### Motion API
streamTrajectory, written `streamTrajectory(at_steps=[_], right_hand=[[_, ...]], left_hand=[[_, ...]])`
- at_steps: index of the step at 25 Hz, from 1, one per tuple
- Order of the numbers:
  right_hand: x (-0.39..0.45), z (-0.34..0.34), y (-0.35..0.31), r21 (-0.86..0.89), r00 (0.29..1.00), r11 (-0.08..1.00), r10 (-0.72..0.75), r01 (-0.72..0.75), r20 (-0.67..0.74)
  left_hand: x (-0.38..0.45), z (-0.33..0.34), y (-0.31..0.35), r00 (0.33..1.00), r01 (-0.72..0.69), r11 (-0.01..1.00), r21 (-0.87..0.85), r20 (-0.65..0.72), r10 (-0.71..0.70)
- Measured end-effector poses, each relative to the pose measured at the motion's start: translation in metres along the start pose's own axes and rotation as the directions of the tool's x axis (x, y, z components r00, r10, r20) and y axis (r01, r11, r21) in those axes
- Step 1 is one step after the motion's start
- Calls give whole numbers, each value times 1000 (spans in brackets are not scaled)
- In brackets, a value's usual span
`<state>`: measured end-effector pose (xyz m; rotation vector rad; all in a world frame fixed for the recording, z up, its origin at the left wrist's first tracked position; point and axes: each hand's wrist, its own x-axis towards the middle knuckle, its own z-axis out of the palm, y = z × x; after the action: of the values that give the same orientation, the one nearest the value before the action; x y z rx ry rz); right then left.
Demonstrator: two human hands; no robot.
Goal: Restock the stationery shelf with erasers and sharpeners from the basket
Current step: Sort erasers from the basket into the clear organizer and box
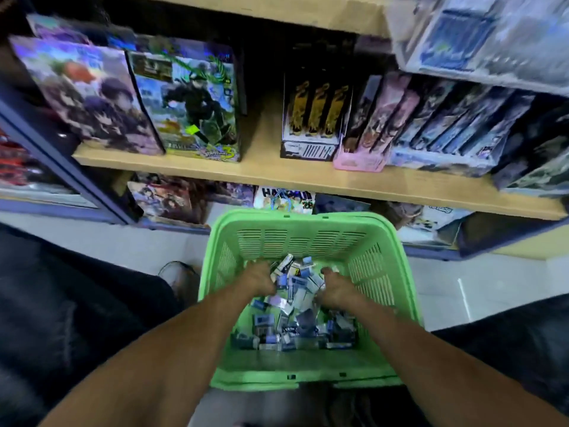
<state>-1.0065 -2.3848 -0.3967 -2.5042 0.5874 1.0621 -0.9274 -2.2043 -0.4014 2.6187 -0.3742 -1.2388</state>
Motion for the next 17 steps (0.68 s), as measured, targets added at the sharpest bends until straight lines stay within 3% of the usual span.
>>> streamTrajectory(at_steps=[4,7,11,14,17], right_hand=[[36,13,-8,211,996,974,86,-83,-8],[50,6,-23,256,993,961,116,-108,-17],[73,17,-35,465,985,870,165,-165,42],[127,57,-6,614,987,774,143,-154,67],[91,31,-23,636,989,759,141,-136,43]], left_hand=[[32,2,-17,991,126,978,-168,-29,-133],[43,4,-15,989,145,952,-270,21,-145],[58,16,-13,981,192,923,-333,69,-180],[65,23,-9,966,254,797,-549,179,-185],[66,30,-6,964,264,645,-717,206,-165]])
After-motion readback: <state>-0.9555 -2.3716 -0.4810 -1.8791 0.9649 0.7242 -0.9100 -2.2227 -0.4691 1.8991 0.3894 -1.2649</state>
